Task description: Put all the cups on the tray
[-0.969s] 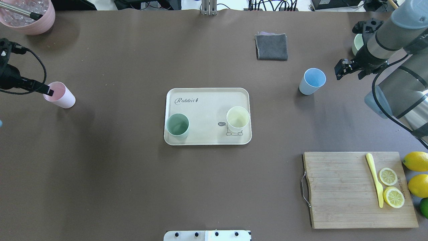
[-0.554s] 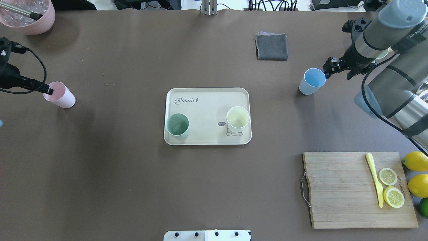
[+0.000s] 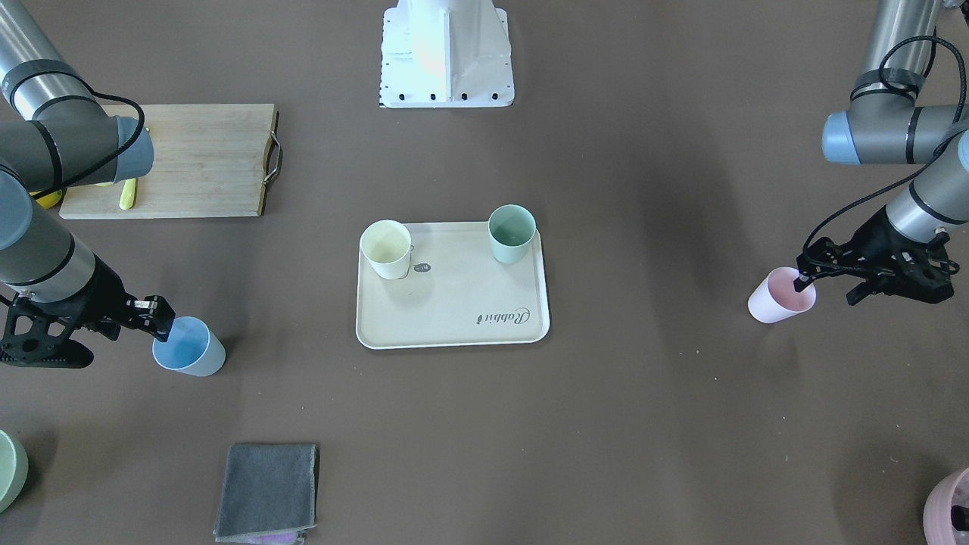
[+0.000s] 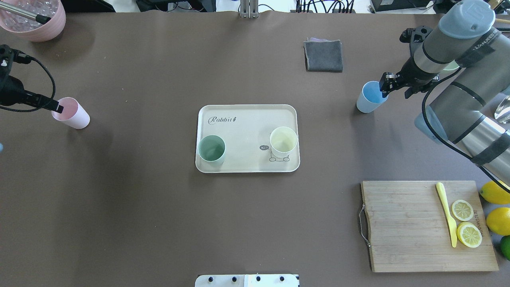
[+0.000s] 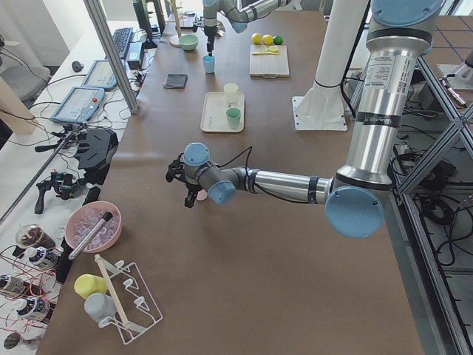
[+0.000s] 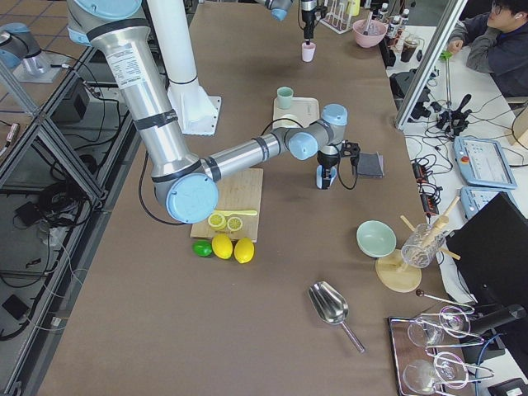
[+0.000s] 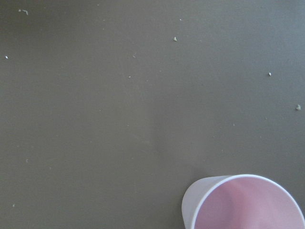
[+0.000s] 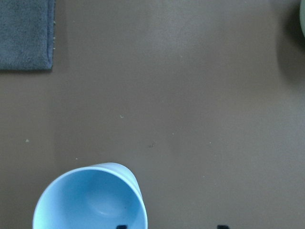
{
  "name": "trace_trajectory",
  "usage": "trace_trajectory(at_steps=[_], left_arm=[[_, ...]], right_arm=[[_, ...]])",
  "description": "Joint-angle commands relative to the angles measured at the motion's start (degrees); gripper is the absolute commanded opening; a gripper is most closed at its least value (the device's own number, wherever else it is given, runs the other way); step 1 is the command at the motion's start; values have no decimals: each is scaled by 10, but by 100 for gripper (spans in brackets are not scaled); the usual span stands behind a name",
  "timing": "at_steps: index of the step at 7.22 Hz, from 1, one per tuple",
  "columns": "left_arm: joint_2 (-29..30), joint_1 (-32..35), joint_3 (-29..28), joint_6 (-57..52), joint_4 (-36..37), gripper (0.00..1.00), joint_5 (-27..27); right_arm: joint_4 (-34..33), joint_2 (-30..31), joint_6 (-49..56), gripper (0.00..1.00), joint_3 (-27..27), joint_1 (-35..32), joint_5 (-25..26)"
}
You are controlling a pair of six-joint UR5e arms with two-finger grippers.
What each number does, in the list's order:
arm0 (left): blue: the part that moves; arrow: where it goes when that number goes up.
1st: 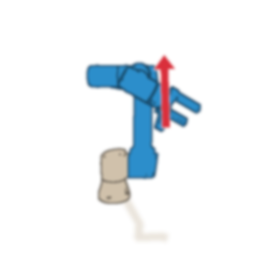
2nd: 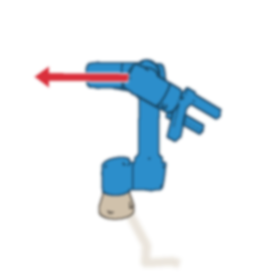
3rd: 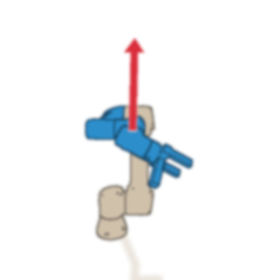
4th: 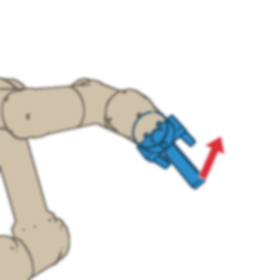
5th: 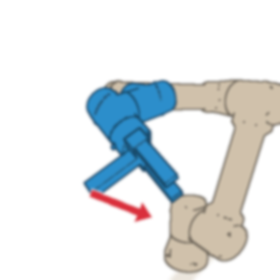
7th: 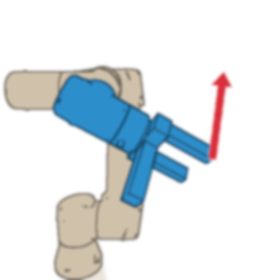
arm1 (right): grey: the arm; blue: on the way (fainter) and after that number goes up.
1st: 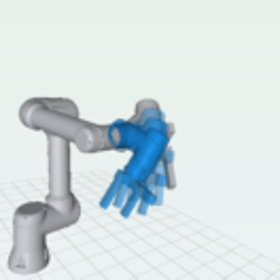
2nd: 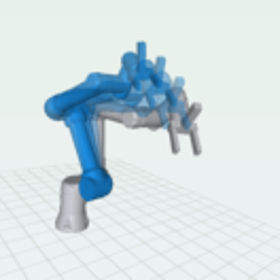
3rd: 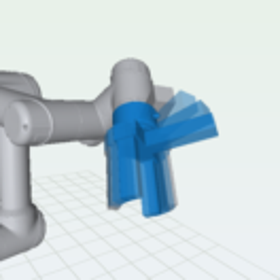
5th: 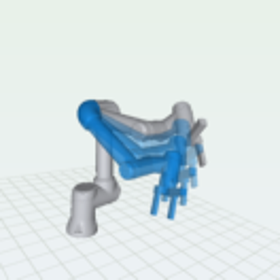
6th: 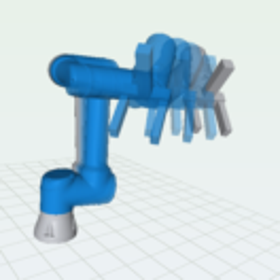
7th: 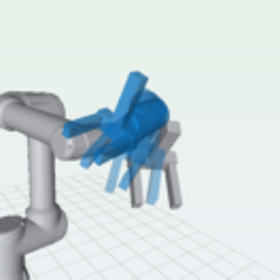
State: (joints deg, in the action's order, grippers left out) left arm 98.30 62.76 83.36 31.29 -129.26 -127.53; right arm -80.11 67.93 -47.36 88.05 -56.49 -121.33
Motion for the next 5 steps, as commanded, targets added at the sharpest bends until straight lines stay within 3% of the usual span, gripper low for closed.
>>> trace_trajectory(at_steps=[1, 2, 3, 4, 5], left_arm=[[-1, 0, 0, 0, -5, 93, 0], [-1, 0, 0, 0, -5, 88, 0], [-1, 0, 0, 0, -5, 58, 0], [0, 0, 0, -1, -6, 25, 0], [-1, 0, 0, -2, -6, 0, 0]], right_arm=[[0, -3, -6, 67, -2, 10, 7], [6, -6, -21, 60, -7, 14, 7], [8, -6, -24, 20, -9, 17, 7], [8, -6, -24, 0, -10, 18, 7], [9, -6, -23, 0, -11, 22, 8]])
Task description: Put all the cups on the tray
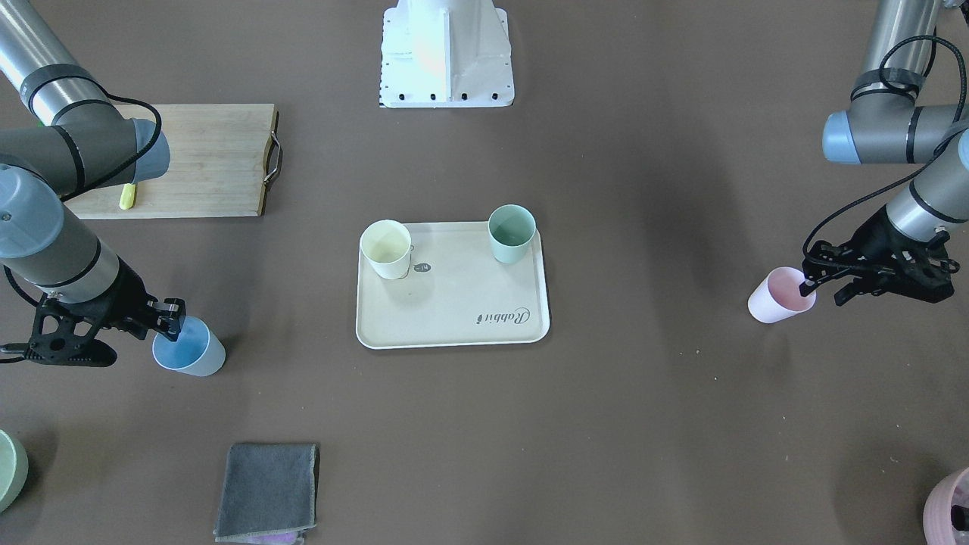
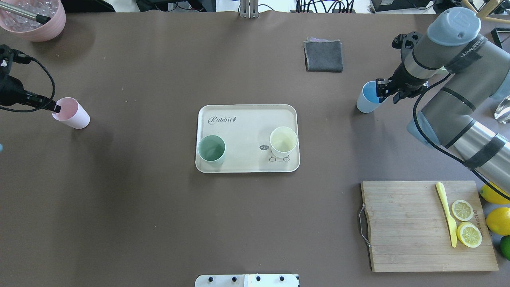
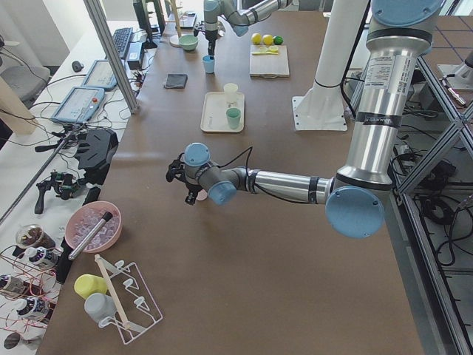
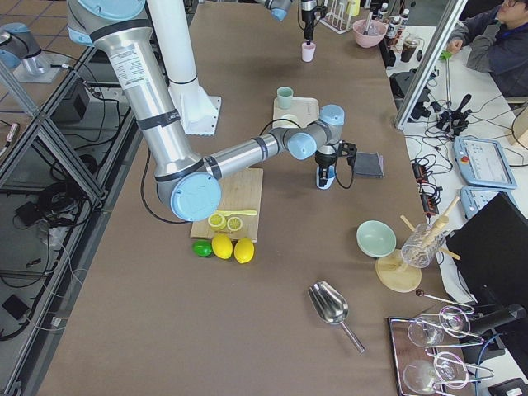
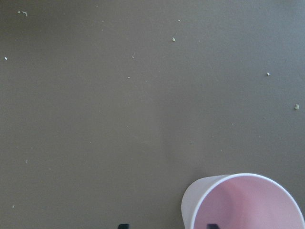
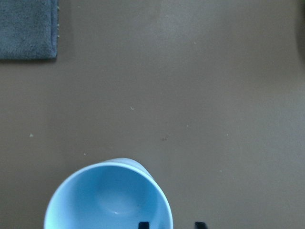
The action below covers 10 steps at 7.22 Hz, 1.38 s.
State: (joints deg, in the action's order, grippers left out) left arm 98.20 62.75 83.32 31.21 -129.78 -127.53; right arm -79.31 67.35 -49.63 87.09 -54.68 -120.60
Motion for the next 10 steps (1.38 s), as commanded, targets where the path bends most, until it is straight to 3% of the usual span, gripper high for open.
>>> trace_trajectory(at_steps=[1, 6, 7, 10], left_arm=[[1, 0, 0, -1, 0, 0, 0], [-1, 1, 41, 5, 8, 0, -32], [-1, 4, 59, 20, 15, 0, -53], [50, -32, 152, 171, 99, 0, -47]], right_arm=[[1, -2, -1, 0, -1, 4, 3], [-4, -3, -6, 0, 46, -13, -5], [-7, -4, -35, 0, 62, -13, -6], [-8, -30, -177, 0, 97, 11, -19]])
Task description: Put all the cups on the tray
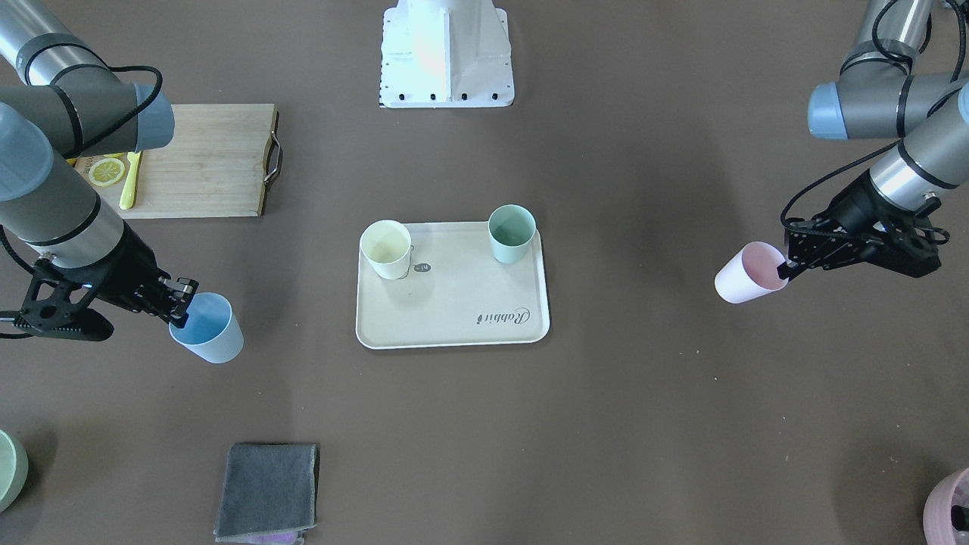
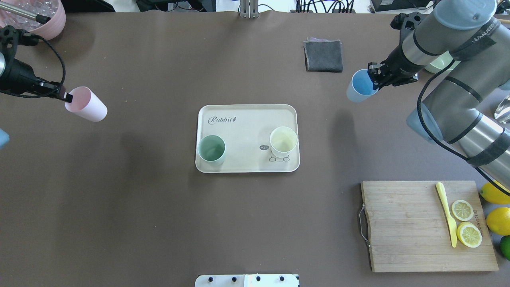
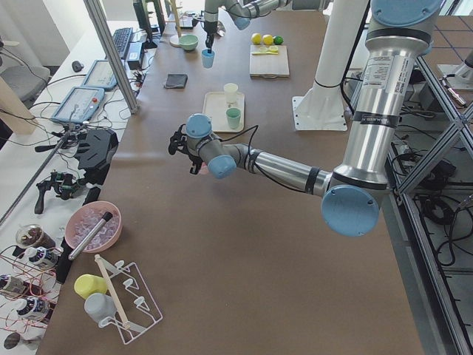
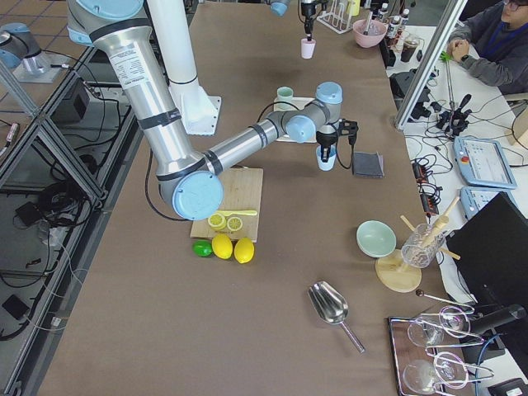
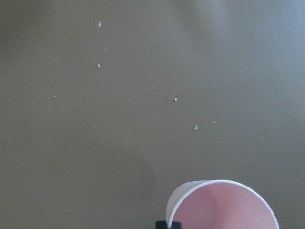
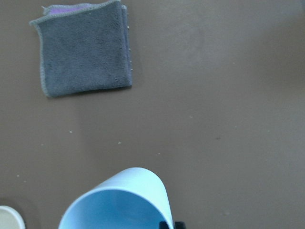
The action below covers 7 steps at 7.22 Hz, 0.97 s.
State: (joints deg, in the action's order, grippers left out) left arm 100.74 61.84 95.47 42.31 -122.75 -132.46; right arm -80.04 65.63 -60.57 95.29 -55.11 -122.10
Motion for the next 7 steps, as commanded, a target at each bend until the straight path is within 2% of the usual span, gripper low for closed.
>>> trace_trajectory(at_steps=[1, 2, 4, 5, 7], left_arm=[[54, -56, 33, 113, 36, 0, 12], [91, -93, 34, 154, 62, 0, 58], [185, -172, 31, 191, 173, 0, 142], [208, -202, 27, 216, 195, 0, 171], [223, -216, 23, 238, 200, 0, 177]], right_arm=[[-1, -30, -108, 0, 18, 35, 0], [-6, -49, -144, 0, 16, 56, 2], [-122, -115, -175, 0, 17, 88, 11], [-128, -122, -195, 0, 16, 113, 32], [-126, -131, -209, 0, 9, 141, 43]])
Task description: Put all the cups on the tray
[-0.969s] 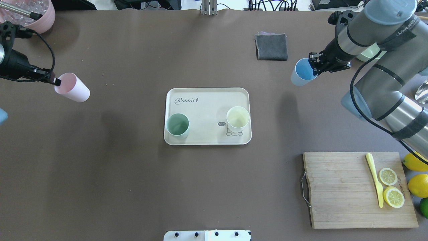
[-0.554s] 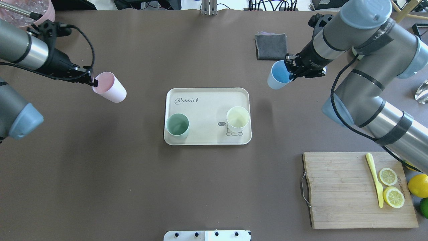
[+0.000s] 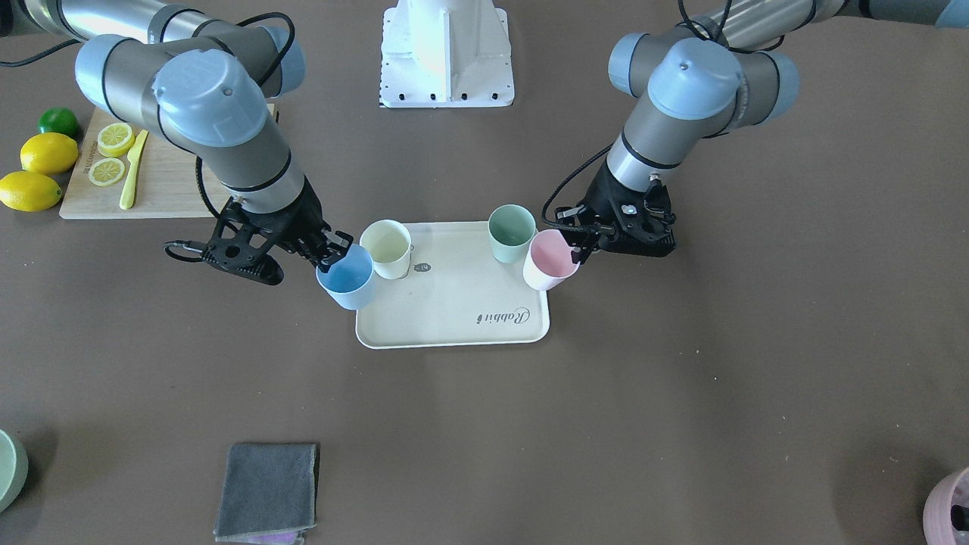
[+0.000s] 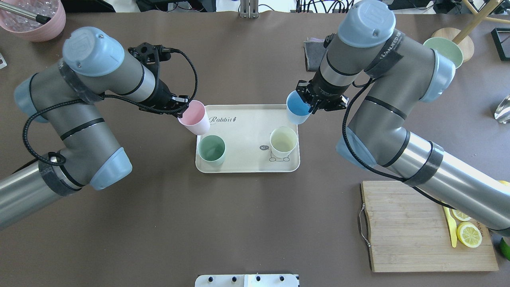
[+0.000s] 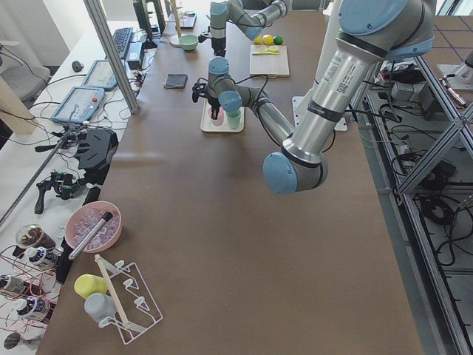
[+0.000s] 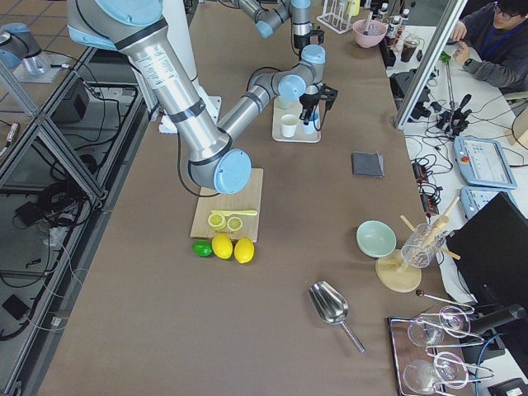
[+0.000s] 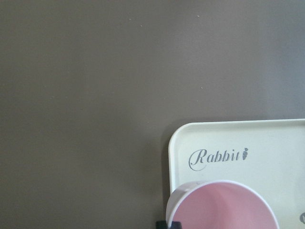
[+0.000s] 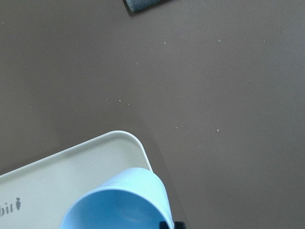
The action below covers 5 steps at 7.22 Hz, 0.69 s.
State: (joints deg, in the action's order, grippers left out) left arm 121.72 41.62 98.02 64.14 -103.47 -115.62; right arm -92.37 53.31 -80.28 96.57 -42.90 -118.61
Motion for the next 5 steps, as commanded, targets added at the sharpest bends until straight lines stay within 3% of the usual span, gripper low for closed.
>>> trace_trajectory(at_steps=[1, 5], left_arm=[[22, -28, -6, 37, 8, 0, 30], [42, -67, -8, 61, 35, 0, 91]], right_arm=[[-3, -18, -13, 0, -17, 25, 9], [0, -28, 5, 0, -53, 9, 9]])
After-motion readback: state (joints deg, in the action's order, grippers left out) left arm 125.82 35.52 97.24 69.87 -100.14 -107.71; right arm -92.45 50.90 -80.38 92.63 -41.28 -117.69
